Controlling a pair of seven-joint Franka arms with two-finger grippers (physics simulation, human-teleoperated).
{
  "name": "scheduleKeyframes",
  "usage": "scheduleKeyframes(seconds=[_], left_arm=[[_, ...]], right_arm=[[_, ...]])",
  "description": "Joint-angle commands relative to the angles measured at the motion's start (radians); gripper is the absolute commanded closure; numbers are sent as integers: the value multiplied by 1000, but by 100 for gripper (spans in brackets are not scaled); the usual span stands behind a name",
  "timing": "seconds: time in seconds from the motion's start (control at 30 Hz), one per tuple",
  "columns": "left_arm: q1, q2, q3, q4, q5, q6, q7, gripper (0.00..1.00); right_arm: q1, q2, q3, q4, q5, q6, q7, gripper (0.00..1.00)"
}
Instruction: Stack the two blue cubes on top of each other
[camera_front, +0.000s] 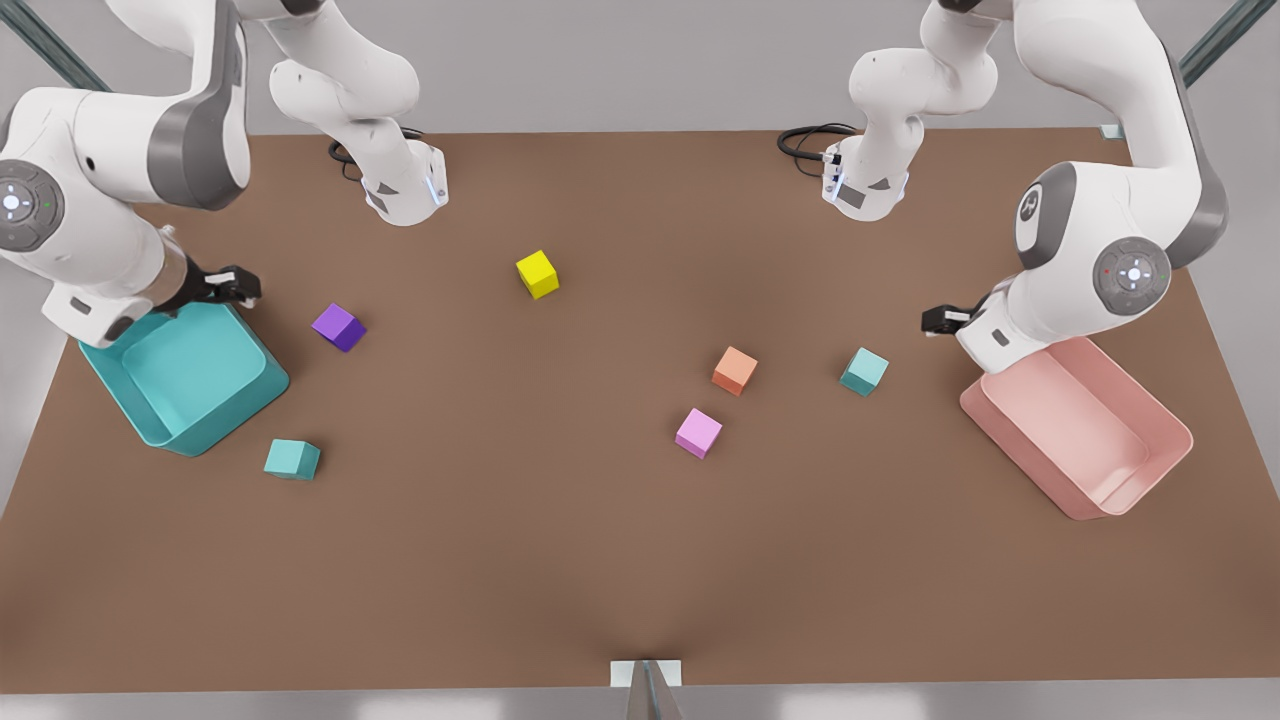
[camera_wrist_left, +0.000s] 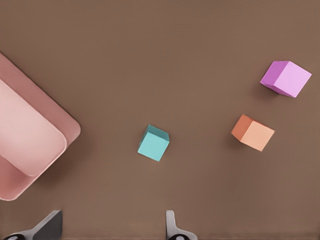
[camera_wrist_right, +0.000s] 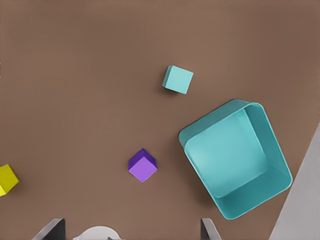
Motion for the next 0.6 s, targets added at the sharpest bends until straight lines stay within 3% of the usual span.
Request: scheduleKeyframes(seconds=[0.0,0.07,0.13,0.27,0.5,0.57], left_arm=[[7,-1,0,0,1,-17,21,0],[7,0,0,0,1,-19,21,0],[7,0,0,0,-1,-19,21,0],[7,12,0,0,-1,-19,20,0],[14,29,0,0,-7,-19,26,0],[14,35,0,0,-5,-30,26,0]], right_arm=[[1,-7,0,-10,-1,123,-91,0],[5,49,-2,2,0,114,-85,0],[0,221,-11,64,-9,131,-81,0],[-90,411,-23,84,8,390,-78,0],[-112,442,-23,-67,143,574,-68,0],[-130,424,-23,-183,164,697,-68,0]])
